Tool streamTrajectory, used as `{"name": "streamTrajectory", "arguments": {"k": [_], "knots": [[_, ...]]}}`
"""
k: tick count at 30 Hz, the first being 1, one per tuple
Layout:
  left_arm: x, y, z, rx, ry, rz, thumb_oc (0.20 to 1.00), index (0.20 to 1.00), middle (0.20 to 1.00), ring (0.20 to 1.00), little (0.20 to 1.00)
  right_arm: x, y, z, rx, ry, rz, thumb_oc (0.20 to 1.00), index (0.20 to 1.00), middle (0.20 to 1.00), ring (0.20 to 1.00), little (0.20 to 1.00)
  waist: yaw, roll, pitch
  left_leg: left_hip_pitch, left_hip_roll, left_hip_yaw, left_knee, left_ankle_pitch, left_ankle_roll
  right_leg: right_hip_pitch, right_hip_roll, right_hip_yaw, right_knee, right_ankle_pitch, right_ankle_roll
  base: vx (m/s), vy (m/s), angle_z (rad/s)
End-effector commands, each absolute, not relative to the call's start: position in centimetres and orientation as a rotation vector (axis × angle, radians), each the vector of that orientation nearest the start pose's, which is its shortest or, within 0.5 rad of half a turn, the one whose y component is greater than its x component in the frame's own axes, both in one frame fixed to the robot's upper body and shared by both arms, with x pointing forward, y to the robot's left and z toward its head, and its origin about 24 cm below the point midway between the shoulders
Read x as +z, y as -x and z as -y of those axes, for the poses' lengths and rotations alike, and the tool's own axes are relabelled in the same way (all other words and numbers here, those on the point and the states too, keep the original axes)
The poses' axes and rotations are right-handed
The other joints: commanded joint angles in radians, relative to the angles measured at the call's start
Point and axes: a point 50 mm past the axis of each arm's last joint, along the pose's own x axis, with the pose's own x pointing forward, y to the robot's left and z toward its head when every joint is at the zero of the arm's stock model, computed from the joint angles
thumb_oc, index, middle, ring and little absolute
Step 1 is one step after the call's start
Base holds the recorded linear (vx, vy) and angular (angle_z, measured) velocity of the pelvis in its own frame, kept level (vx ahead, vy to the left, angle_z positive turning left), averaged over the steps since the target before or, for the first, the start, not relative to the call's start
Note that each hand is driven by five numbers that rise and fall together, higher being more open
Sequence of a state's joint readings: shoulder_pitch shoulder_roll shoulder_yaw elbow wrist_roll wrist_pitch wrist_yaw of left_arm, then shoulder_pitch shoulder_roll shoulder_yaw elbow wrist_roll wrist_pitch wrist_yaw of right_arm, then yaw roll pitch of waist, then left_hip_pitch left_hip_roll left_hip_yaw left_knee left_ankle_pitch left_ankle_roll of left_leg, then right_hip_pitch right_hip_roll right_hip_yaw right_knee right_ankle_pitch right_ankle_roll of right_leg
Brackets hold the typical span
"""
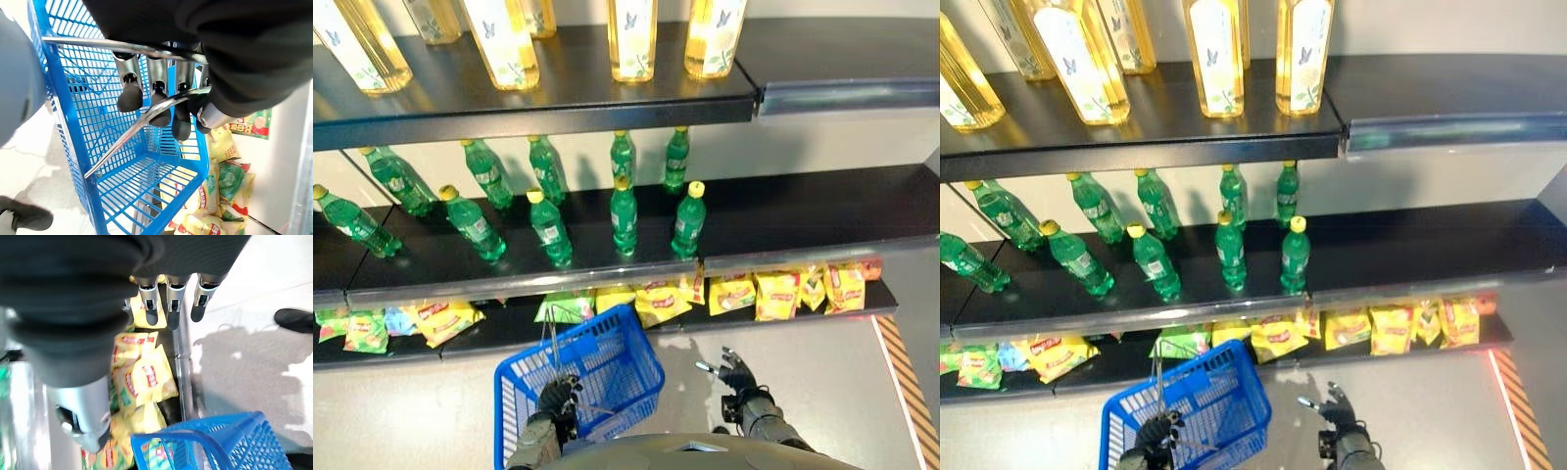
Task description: Pick up the snacks into the basket
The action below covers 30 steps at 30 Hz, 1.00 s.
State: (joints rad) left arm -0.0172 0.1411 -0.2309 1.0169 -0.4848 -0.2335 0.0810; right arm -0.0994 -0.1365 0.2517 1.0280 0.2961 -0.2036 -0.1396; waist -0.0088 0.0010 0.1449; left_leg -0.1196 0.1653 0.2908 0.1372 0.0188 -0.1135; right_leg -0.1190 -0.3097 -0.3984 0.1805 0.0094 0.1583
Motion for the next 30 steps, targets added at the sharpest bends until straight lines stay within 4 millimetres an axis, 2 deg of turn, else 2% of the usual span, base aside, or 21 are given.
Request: {"name": "streamTrajectory", "arguments": {"k": [1,3,4,6,7,8,9,15,18,25,26,27,28,29,30], "knots": [[-11.5,-18.4,-18.7,0.221,0.168,-0.613,0.200,0.200,0.200,0.200,0.200,-10.1,-21.6,16.5,-0.080,0.019,-0.561,1.000,1.000,1.000,1.000,1.000,-0.005,-0.012,0.054,-0.132,0.039,-0.046,0.204,-0.075,0.036,-0.078,-0.029,-0.014,0.169,-0.018,-0.004,-0.14,-0.038,0.05],[-11.5,-18.5,-18.7,0.226,0.175,-0.609,0.200,0.200,0.200,0.200,0.200,-9.9,-21.6,16.5,-0.079,0.015,-0.552,1.000,1.000,1.000,1.000,1.000,-0.009,-0.010,0.053,-0.157,0.050,-0.046,0.235,-0.087,0.035,-0.103,-0.031,-0.014,0.197,-0.028,-0.008,-0.13,-0.017,0.08],[-11.2,-18.7,-19.0,0.239,0.186,-0.588,0.200,0.200,0.200,0.200,0.200,-9.2,-22.3,16.6,-0.069,0.029,-0.510,1.000,1.000,1.000,1.000,1.000,-0.010,-0.005,0.068,-0.218,0.067,-0.047,0.312,-0.116,0.036,-0.172,-0.038,-0.007,0.270,-0.056,-0.011,-0.13,-0.002,0.00],[-11.1,-18.8,-19.1,0.247,0.188,-0.582,0.200,0.200,0.200,0.200,0.200,-8.8,-22.6,16.5,-0.062,0.031,-0.486,1.000,1.000,1.000,1.000,1.000,-0.011,-0.004,0.070,-0.242,0.075,-0.046,0.338,-0.123,0.035,-0.198,-0.038,-0.002,0.294,-0.066,-0.014,-0.12,-0.002,-0.04],[-10.9,-18.8,-19.3,0.257,0.194,-0.571,0.200,0.200,0.200,0.200,0.200,-8.3,-23.0,16.8,-0.066,0.049,-0.457,1.000,1.000,1.000,1.000,1.000,-0.012,-0.002,0.076,-0.294,0.089,-0.047,0.404,-0.146,0.037,-0.250,-0.046,0.004,0.348,-0.085,-0.017,-0.10,0.000,-0.01],[-10.9,-18.8,-19.3,0.257,0.194,-0.571,0.200,0.200,0.200,0.200,0.200,-8.3,-23.0,16.8,-0.066,0.049,-0.457,1.000,1.000,1.000,1.000,1.000,-0.012,-0.002,0.076,-0.294,0.089,-0.047,0.404,-0.146,0.037,-0.250,-0.046,0.004,0.348,-0.085,-0.017,-0.12,0.005,-0.06],[-10.9,-18.7,-19.5,0.270,0.200,-0.566,0.200,0.200,0.200,0.200,0.200,-7.8,-23.3,17.2,-0.079,0.065,-0.432,1.000,1.000,1.000,1.000,1.000,-0.012,0.000,0.082,-0.334,0.101,-0.052,0.456,-0.161,0.037,-0.291,-0.050,0.010,0.393,-0.101,-0.023,-0.08,0.004,-0.05],[-10.1,-19.2,-19.7,0.282,0.212,-0.518,0.200,0.200,0.200,0.200,0.200,-6.3,-24.5,17.4,-0.078,0.078,-0.349,1.000,1.000,1.000,1.000,1.000,-0.010,0.007,0.093,-0.428,0.122,-0.060,0.555,-0.194,0.041,-0.394,-0.064,0.024,0.486,-0.136,-0.033,-0.07,0.005,-0.05],[-9.7,-19.4,-19.8,0.280,0.213,-0.489,0.200,0.200,0.200,0.200,0.200,-5.1,-25.2,17.3,-0.067,0.104,-0.286,1.000,1.000,1.000,1.000,1.000,-0.005,0.013,0.103,-0.462,0.134,-0.069,0.617,-0.235,0.031,-0.431,-0.073,0.036,0.549,-0.177,-0.026,0.00,0.000,0.00],[-9.4,-19.1,-20.0,0.287,0.192,-0.461,0.200,0.200,0.200,0.200,0.200,0.9,-27.0,17.8,-0.063,0.209,0.039,1.000,1.000,1.000,1.000,1.000,-0.005,0.017,0.102,-0.511,0.144,-0.084,0.672,-0.262,0.035,-0.479,-0.086,0.039,0.603,-0.212,-0.029,0.00,0.002,0.00],[-9.4,-19.0,-20.0,0.288,0.185,-0.458,0.200,0.200,0.200,0.200,0.200,2.1,-27.3,18.0,-0.076,0.224,0.100,1.000,1.000,1.000,1.000,1.000,-0.006,0.017,0.098,-0.510,0.144,-0.085,0.668,-0.262,0.036,-0.480,-0.088,0.038,0.603,-0.213,-0.027,0.00,0.000,0.00],[-9.3,-19.0,-19.8,0.282,0.179,-0.450,0.200,0.200,0.200,0.200,0.200,4.4,-27.5,18.4,-0.100,0.252,0.216,1.000,1.000,1.000,1.000,1.000,-0.008,0.015,0.089,-0.517,0.143,-0.081,0.654,-0.238,0.047,-0.482,-0.088,0.031,0.585,-0.196,-0.039,0.00,0.000,0.00],[-9.3,-19.1,-19.8,0.280,0.180,-0.448,0.200,0.200,0.200,0.200,0.200,5.0,-27.6,18.4,-0.105,0.262,0.247,1.000,1.000,1.000,1.000,1.000,-0.009,0.015,0.087,-0.516,0.143,-0.082,0.653,-0.238,0.048,-0.483,-0.088,0.031,0.586,-0.196,-0.039,0.00,0.000,0.00],[-9.2,-19.1,-19.7,0.278,0.182,-0.439,0.200,0.200,0.200,0.200,0.200,6.5,-27.6,18.5,-0.120,0.267,0.320,1.000,1.000,1.000,1.000,1.000,-0.010,0.014,0.084,-0.515,0.144,-0.082,0.653,-0.239,0.048,-0.481,-0.087,0.029,0.586,-0.198,-0.038,0.00,0.000,0.00],[-9.2,-19.1,-19.7,0.278,0.182,-0.440,0.200,0.200,0.200,0.200,0.200,6.5,-27.6,18.5,-0.120,0.267,0.319,1.000,1.000,1.000,1.000,1.000,-0.009,0.015,0.084,-0.515,0.144,-0.082,0.653,-0.239,0.048,-0.481,-0.087,0.029,0.586,-0.198,-0.038,0.00,0.000,0.00]]}}
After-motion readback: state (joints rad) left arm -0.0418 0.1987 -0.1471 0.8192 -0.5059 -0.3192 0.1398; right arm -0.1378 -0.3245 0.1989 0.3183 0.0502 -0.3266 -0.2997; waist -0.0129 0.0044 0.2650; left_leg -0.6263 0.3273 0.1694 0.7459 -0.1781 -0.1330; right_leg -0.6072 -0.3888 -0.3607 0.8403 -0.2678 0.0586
